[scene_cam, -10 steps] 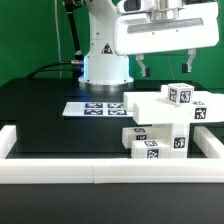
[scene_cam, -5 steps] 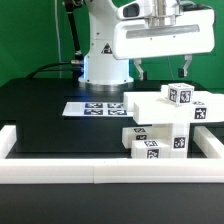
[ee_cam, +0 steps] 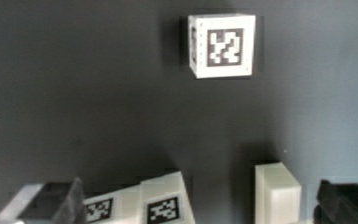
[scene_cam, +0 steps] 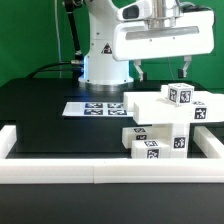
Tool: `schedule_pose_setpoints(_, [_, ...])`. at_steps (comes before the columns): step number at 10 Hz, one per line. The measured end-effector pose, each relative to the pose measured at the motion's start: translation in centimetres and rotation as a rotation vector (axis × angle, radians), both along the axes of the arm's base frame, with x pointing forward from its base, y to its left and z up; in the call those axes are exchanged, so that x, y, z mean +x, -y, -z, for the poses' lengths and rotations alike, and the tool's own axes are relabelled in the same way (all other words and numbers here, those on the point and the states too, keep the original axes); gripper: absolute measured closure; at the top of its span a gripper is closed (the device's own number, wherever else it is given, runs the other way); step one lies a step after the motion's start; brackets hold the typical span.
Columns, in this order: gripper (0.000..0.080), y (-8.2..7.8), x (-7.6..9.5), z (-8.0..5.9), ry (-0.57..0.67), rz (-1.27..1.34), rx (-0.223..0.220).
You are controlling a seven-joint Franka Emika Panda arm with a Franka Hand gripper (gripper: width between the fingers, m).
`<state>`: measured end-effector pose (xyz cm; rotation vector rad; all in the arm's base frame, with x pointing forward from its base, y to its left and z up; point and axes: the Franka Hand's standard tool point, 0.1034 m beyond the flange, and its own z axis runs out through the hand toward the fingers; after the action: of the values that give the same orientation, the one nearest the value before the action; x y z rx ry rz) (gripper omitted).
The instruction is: Assemble chair
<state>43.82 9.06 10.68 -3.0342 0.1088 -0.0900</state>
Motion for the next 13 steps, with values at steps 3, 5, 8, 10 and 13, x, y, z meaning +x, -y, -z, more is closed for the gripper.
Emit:
schedule_pose_setpoints(3, [0.0151, 0.1, -0.4, 0.8, -0.16, -0.007, 0.016])
schedule_pose_setpoints(5, [0.0151, 0.3, -0.3, 1.9, -0.147, -0.006, -0.001])
schedule_pose_setpoints(8, [0.0151, 0.9, -0.4, 3.7, -0.149, -0.002, -0.025])
schedule_pose_setpoints(10, [0.0151, 1.1, -0.7, 4.6, -0.145, -0.003, -0.039])
schedule_pose_setpoints(13, [0.0151, 1.1, -0.7, 4.6, -0.146, -0.001, -0.039])
